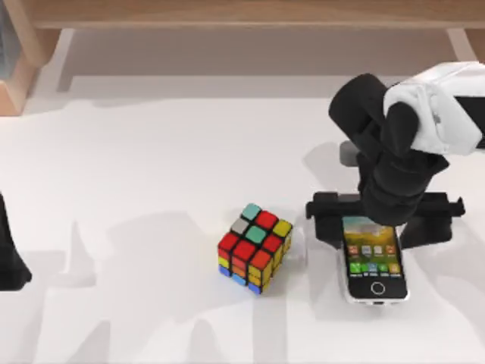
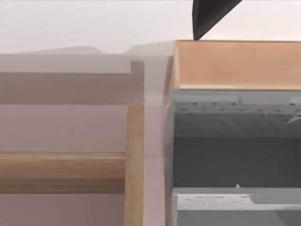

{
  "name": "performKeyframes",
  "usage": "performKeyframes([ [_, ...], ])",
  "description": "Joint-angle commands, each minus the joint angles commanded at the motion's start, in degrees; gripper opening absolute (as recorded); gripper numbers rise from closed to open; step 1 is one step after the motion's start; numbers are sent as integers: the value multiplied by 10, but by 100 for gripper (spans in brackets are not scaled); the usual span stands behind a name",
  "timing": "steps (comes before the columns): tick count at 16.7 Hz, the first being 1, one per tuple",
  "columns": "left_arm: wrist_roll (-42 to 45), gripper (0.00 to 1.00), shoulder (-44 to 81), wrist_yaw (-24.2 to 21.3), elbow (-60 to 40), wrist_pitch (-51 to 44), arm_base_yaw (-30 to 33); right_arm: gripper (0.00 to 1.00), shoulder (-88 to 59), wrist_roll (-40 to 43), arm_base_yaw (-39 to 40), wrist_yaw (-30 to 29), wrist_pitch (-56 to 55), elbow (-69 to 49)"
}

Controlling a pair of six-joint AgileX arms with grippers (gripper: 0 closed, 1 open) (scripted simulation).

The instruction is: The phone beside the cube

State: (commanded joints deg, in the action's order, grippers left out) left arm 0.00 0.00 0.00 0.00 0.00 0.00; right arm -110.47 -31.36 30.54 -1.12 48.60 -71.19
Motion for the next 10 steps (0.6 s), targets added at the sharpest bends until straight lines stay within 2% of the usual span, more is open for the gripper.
performKeyframes([
  [5, 0, 100, 0, 0, 0, 0, 0, 0, -2, 0, 0, 0, 0, 2],
  [10, 0, 100, 0, 0, 0, 0, 0, 38, -2, 0, 0, 0, 0, 2],
])
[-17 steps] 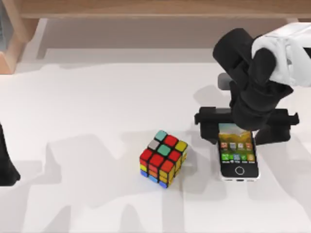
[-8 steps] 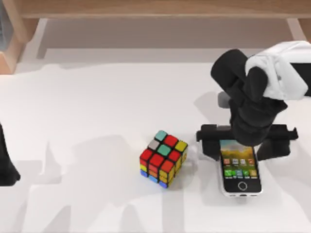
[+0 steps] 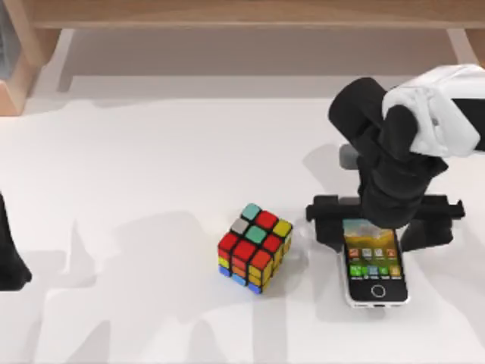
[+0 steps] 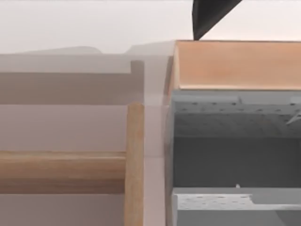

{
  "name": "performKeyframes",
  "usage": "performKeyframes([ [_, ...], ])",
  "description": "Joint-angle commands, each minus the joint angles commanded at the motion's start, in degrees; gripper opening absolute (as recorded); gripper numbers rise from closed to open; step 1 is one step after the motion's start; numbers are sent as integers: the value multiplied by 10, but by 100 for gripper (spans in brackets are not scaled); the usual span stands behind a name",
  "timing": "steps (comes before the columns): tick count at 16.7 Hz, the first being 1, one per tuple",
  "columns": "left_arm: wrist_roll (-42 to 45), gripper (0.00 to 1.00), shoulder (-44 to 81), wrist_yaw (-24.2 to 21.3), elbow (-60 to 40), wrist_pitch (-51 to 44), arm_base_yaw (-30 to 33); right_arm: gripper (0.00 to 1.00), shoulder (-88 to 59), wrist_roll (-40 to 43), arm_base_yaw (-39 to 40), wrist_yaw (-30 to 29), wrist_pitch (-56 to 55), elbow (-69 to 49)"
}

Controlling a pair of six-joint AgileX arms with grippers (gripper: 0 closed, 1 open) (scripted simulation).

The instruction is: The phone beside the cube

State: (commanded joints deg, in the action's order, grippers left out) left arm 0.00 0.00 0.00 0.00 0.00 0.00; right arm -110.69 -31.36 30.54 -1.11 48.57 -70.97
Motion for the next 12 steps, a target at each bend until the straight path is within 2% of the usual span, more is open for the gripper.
performKeyframes([
  [8, 0, 100, 0, 0, 0, 0, 0, 98, 0, 0, 0, 0, 0, 0],
  [12, 0, 100, 0, 0, 0, 0, 0, 100, 0, 0, 0, 0, 0, 0],
])
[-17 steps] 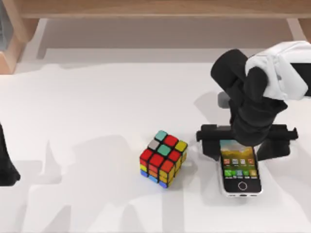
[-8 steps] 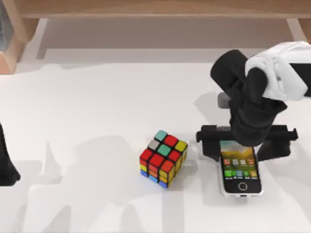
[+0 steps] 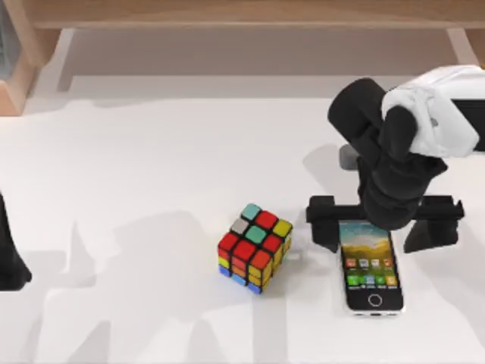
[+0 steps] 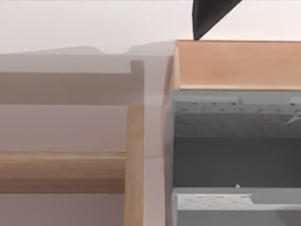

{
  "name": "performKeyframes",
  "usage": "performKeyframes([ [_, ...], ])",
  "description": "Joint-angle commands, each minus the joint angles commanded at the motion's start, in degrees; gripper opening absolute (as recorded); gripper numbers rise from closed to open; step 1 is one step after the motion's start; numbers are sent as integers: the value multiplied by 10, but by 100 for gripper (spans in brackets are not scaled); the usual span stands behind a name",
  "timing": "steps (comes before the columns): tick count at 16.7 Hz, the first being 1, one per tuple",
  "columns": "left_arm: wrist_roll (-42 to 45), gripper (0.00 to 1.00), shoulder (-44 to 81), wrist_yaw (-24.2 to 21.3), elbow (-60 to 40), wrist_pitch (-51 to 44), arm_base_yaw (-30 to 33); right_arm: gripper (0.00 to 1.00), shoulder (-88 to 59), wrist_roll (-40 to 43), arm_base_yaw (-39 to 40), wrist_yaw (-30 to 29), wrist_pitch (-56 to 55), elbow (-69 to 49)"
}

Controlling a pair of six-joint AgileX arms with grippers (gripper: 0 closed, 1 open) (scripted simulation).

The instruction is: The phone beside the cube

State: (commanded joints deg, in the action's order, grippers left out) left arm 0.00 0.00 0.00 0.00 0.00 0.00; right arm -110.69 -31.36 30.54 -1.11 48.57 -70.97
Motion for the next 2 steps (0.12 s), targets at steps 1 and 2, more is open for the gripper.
performKeyframes([
  [1, 0, 100, 0, 0, 0, 0, 0, 100, 0, 0, 0, 0, 0, 0],
  [2, 0, 100, 0, 0, 0, 0, 0, 100, 0, 0, 0, 0, 0, 0],
])
